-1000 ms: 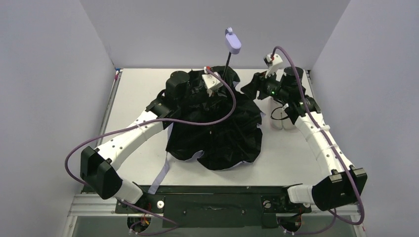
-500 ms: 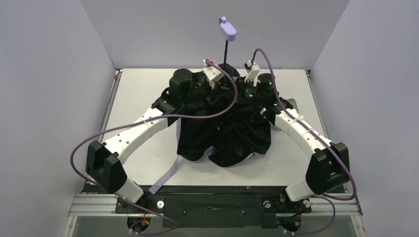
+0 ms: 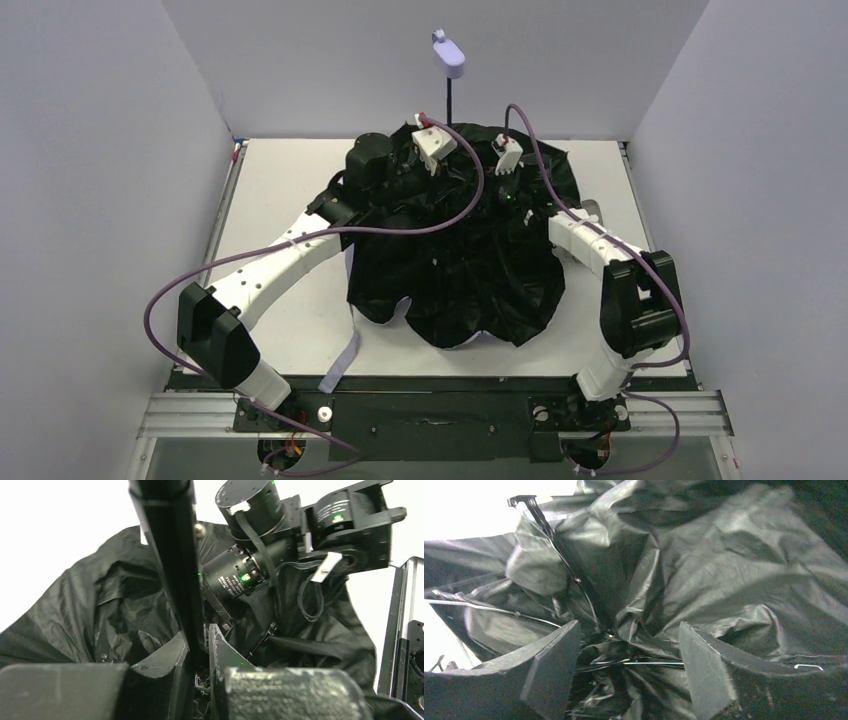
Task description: Open the umbrella
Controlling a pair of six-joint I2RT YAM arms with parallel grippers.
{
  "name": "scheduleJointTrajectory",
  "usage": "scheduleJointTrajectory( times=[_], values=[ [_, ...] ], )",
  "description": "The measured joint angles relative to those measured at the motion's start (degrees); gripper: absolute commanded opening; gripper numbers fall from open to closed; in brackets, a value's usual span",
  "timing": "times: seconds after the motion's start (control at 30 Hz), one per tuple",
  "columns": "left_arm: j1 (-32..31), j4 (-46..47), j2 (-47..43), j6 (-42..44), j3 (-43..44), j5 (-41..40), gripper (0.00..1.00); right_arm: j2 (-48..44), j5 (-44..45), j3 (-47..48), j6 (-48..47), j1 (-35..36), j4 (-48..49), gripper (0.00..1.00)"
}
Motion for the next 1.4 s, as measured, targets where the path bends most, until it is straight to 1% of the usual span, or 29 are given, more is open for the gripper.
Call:
scheduleJointTrajectory(
  times=[0.03, 0.1, 0.23, 0.33, 0.43, 0.5, 0.53, 0.6, 0.63, 0.73, 0.87, 0.93, 1.0, 1.03, 1.07, 1.1, 1.17, 1.27, 1.4],
  values=[
    [0.04, -0.09, 0.00, 0.13, 0.17, -0.02, 0.00, 0.92, -0.76, 0.74, -0.61, -0.50, -0.22, 0.77],
    [0.31, -0.63, 0.04, 0.20, 0.98, -0.02, 0.00, 2.95, -3.32, 2.69, -2.78, -1.53, -1.36, 0.80],
    [2.27, -3.69, 0.28, -1.16, 3.41, 0.33, 0.00, 3.23, -6.80, 3.67, -9.66, -4.11, -4.72, 0.81],
    [4.04, -4.07, 1.46, -2.84, 5.07, 0.50, 0.00, 0.09, -9.70, 3.21, -14.67, -4.70, -7.04, 0.81],
    [5.07, -3.78, 2.56, -4.33, 5.97, 1.18, 0.00, -6.45, -11.54, 1.44, -19.06, -3.69, -7.96, 0.78],
    [5.31, -3.04, 2.73, -5.20, 6.08, 1.79, 0.00, -10.75, -11.96, 0.00, -20.46, -2.67, -6.91, 0.74],
    [5.31, -2.67, 2.73, -5.60, 6.08, 2.10, 0.00, -12.94, -12.00, -0.94, -20.65, -2.12, -5.51, 0.71],
    [5.29, -1.75, 2.75, -6.54, 6.16, 3.10, 0.00, -16.63, -11.74, -2.86, -20.33, -0.94, -1.68, 0.69],
    [5.29, -1.44, 2.73, -7.06, 6.19, 3.58, 0.00, -18.01, -11.30, -3.67, -19.67, -0.24, 0.24, 0.68],
    [5.27, -1.05, 2.75, -8.22, 6.56, 4.94, 0.00, -20.28, -9.05, -5.27, -17.68, 2.62, 6.08, 0.61],
    [5.27, -0.87, 2.91, -9.31, 7.63, 6.32, 0.00, -19.06, -6.01, -5.40, -15.30, 6.54, 12.41, 0.55],
    [5.25, -0.83, 3.02, -9.66, 8.11, 6.84, 0.00, -17.90, -4.92, -5.38, -14.49, 7.96, 14.62, 0.50],
    [5.25, -0.63, 3.06, -10.03, 8.33, 7.34, 0.00, -16.46, -3.80, -5.33, -14.01, 8.85, 16.39, 0.42],
    [5.25, -0.52, 3.06, -10.23, 8.35, 7.56, 0.00, -15.65, -3.23, -5.33, -13.86, 9.05, 17.25, 0.35],
    [5.25, -0.50, 3.06, -10.29, 8.37, 7.76, 0.00, -14.78, -2.56, -5.31, -13.73, 9.29, 17.94, 0.32],
    [5.25, -0.50, 3.06, -10.36, 8.37, 7.91, 0.00, -14.08, -2.08, -5.31, -13.62, 9.31, 18.32, 0.26],
    [5.25, -0.48, 3.17, -10.19, 8.37, 7.74, 0.00, -12.81, -1.84, -5.31, -13.11, 9.40, 19.12, 0.20],
    [5.53, -0.55, 3.52, -10.27, 8.37, 7.61, 0.00, -12.17, -1.73, -5.35, -14.43, 9.88, 19.15, 0.18],
    [5.73, -1.86, 4.28, -10.49, 9.25, 7.54, 0.00, -12.35, -1.97, -6.84, -19.30, 10.01, 19.37, 0.17]
  ],
)
